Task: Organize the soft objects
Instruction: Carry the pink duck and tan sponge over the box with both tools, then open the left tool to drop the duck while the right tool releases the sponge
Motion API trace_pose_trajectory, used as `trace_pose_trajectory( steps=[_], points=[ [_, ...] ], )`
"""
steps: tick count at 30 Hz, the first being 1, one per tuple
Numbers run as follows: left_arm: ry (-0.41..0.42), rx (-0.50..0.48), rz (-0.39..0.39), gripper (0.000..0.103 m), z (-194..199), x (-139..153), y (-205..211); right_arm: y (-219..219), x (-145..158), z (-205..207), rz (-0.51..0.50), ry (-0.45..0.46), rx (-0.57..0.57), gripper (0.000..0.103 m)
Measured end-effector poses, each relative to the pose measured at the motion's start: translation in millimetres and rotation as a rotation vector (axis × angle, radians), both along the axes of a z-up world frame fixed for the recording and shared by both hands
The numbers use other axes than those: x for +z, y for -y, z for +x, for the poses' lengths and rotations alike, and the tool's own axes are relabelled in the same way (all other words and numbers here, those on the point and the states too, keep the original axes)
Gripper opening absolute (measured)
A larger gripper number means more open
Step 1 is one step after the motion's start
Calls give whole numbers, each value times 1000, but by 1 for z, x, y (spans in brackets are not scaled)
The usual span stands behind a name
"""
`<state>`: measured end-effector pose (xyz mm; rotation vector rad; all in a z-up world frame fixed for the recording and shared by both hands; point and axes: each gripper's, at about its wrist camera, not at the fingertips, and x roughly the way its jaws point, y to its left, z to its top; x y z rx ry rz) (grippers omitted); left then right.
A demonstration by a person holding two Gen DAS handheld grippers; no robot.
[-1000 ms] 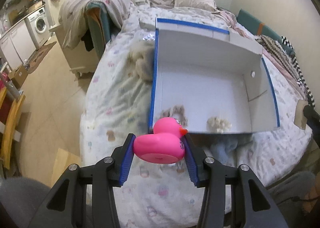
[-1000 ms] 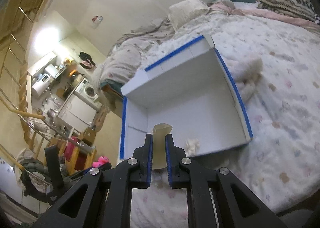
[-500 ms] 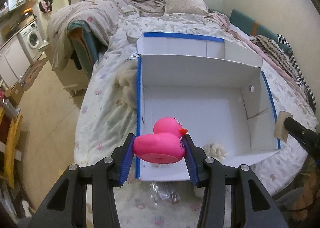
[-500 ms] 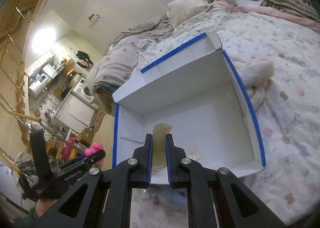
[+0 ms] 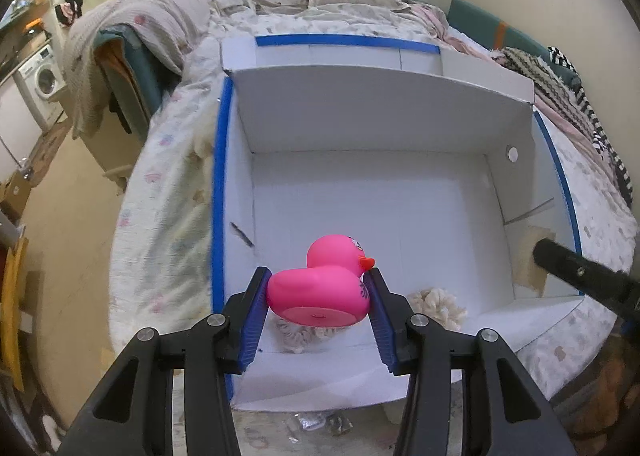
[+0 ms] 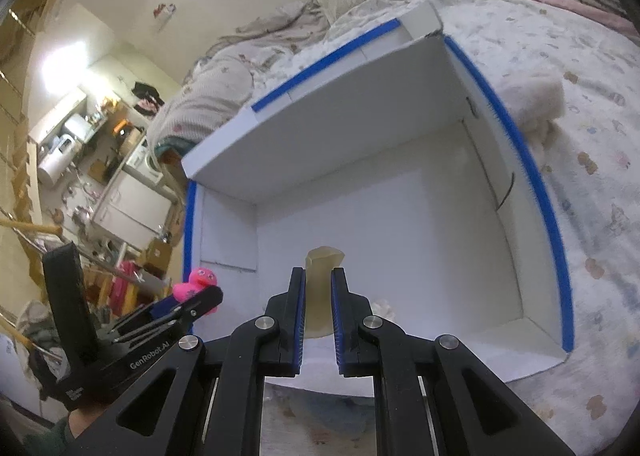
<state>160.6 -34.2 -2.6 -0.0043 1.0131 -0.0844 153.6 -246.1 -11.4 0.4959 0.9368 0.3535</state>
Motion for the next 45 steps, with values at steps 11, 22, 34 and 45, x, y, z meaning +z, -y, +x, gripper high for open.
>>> trace_pose_trajectory(
  steps=[11,22,34,45],
  points=[
    [-42,-25,12,43,7,-22,13,-18,-26,11,-118,-105,34,14],
    [-75,-48,8,44,12,-31,20,-23,-38,10,-182,-148,26,15],
    [-77,-37,22,44,7,-30,17,-18,-35,11,-184,-149,-10,23],
    [-74,-37,-10,64,5,-25,17,-8,-23,11,-210,-103,-101,103]
  ],
)
